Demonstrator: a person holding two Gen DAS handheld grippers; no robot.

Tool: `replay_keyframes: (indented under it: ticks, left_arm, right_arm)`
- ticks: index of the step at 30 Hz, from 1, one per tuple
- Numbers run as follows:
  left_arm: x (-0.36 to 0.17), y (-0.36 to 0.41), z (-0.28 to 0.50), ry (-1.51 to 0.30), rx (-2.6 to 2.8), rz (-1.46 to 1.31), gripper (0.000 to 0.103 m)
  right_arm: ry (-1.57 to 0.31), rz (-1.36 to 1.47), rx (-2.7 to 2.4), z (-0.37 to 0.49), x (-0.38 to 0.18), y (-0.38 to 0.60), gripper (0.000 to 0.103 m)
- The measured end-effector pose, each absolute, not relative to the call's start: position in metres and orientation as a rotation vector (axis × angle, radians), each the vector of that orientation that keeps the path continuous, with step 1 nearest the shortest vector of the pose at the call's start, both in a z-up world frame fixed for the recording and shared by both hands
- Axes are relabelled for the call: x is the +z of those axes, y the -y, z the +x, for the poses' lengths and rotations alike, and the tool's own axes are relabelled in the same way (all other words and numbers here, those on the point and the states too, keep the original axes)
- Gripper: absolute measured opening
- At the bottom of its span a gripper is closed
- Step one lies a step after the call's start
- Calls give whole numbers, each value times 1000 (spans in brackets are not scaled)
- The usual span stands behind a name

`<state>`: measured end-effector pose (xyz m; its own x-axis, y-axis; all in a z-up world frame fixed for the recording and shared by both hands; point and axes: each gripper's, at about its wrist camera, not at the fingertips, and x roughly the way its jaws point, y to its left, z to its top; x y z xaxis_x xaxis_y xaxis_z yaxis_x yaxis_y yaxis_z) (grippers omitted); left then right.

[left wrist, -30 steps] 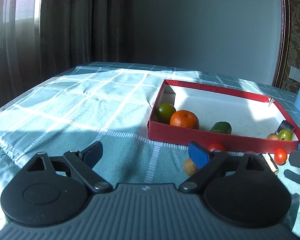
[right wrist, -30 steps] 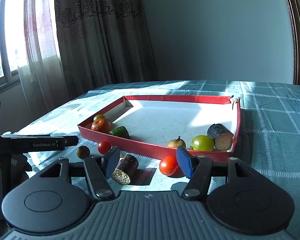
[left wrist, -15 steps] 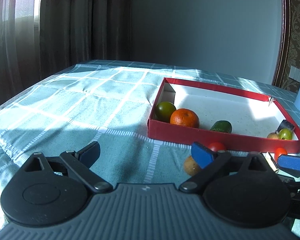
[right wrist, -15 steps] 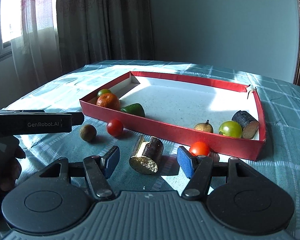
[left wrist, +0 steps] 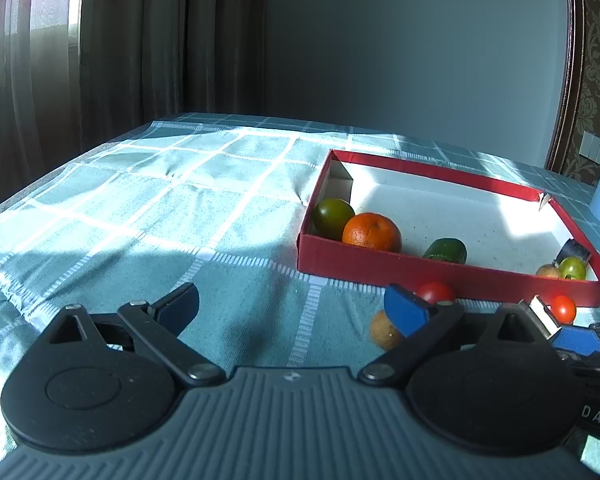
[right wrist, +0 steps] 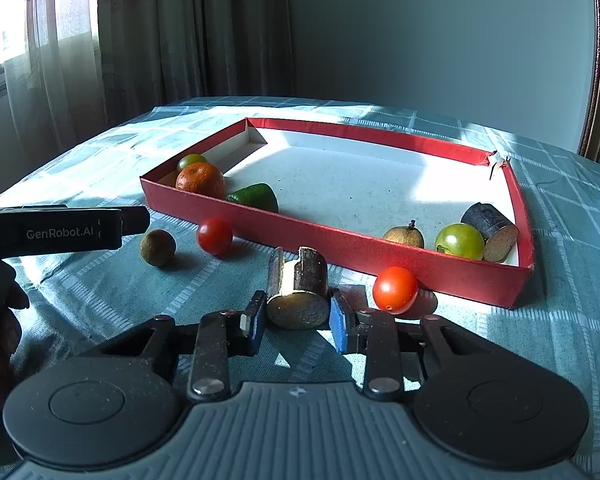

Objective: Organize fruits
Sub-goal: 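Grasp the dark cylindrical slice on the cloth with the right gripper, then carry the dark slice into the tray and open the right gripper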

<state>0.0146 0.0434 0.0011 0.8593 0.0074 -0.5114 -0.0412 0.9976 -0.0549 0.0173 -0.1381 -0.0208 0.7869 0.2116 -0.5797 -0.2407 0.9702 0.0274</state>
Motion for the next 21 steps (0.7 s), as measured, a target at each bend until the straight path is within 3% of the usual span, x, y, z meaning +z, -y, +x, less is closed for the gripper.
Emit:
replay_keyframes:
  ticks: [21]
  left_arm:
    - [-1,-44,18,-555,28,-72,99]
  right_arm:
    - [-541,-20,292,-3,-12,144,32]
